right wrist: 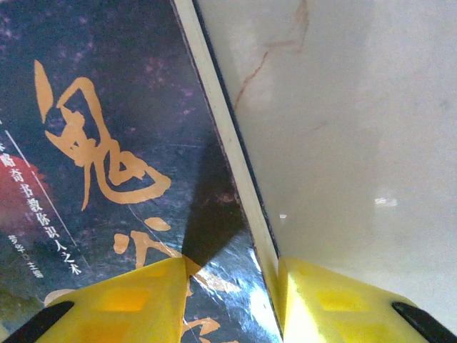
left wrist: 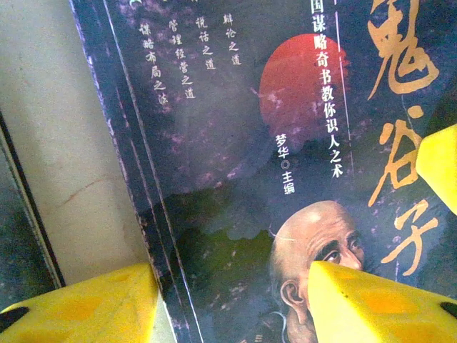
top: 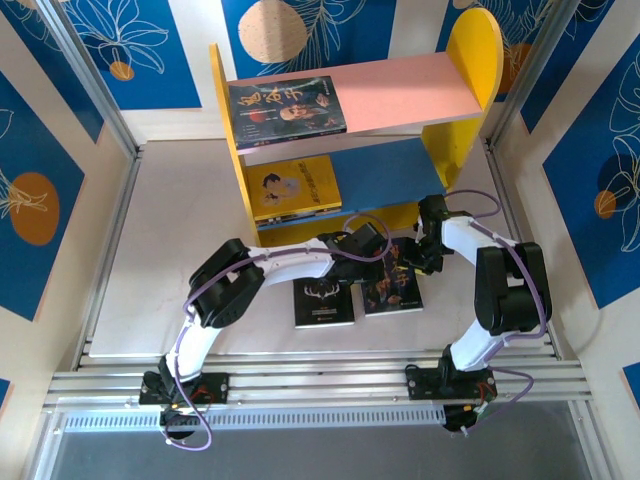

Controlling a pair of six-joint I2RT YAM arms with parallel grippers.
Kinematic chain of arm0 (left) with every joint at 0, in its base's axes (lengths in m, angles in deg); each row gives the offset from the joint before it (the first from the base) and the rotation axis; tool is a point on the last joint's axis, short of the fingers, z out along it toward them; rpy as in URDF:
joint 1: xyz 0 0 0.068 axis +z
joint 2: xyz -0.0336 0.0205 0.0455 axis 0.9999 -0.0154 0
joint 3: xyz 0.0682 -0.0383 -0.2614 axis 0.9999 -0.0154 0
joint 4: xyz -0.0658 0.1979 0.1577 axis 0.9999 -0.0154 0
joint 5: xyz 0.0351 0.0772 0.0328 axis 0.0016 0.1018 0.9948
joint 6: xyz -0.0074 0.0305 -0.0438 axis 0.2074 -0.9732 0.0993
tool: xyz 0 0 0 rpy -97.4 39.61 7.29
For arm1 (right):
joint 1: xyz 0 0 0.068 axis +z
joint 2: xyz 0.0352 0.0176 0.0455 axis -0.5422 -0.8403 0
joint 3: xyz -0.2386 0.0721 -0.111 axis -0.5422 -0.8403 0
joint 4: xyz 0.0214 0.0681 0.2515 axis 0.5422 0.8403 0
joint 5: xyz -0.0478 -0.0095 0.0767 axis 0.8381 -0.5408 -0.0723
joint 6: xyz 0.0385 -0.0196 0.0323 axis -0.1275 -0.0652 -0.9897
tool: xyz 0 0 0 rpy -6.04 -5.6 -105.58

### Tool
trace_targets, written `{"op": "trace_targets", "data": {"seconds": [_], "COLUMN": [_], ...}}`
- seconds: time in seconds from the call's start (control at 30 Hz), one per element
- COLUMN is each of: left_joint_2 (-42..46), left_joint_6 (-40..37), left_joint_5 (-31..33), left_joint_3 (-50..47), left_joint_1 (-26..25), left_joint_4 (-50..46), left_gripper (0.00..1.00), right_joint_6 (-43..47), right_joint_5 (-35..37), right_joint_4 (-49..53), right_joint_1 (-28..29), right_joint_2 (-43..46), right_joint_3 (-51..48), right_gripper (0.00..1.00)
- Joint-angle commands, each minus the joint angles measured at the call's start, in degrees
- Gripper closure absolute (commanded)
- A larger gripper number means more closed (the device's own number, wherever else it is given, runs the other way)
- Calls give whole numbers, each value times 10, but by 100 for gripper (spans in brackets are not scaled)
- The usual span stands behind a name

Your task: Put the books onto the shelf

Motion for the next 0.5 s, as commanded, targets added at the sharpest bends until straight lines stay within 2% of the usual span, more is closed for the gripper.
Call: {"op": "trace_targets", "data": {"seconds": [0.0,0.17,0.47], "left_joint_2": [-27,32,98], "left_joint_6": [2,-4,0], "left_joint_5": [-46,-107,-87], "left_joint_3": [0,-19,-69], "left_joint_1": [-4,-6,-11], "left_joint_4": [49,157,187], "left_gripper": [43,43,42], "right_joint_6": [1,0,-6], "right_joint_5": [-47,-47,-60], "right_joint_4": [14,15,11], "right_joint_1": [21,29,64], "right_joint_2": [12,14,19], "right_joint_3": [0,-1,-11], "right_gripper": [62,63,64]}}
